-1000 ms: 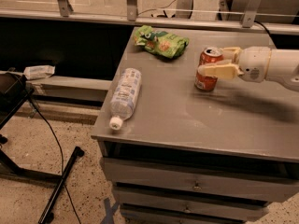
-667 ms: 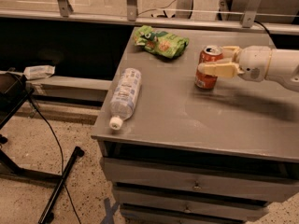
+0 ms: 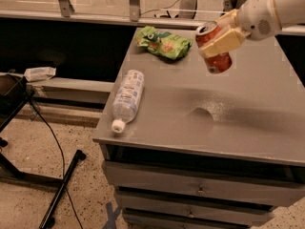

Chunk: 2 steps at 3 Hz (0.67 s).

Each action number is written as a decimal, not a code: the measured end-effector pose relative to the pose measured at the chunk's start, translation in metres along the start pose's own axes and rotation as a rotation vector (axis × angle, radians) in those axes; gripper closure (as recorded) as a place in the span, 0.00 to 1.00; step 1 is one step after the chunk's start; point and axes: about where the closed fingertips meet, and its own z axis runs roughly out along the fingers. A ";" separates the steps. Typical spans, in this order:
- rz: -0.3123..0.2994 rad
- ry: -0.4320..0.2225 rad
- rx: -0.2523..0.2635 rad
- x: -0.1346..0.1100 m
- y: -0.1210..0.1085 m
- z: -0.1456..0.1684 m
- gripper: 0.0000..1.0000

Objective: Knock coke can over

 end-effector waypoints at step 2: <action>-0.120 0.587 -0.170 -0.004 0.086 0.045 1.00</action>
Offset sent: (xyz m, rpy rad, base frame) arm -0.0015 0.0190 -0.0836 -1.4820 0.1917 -0.0410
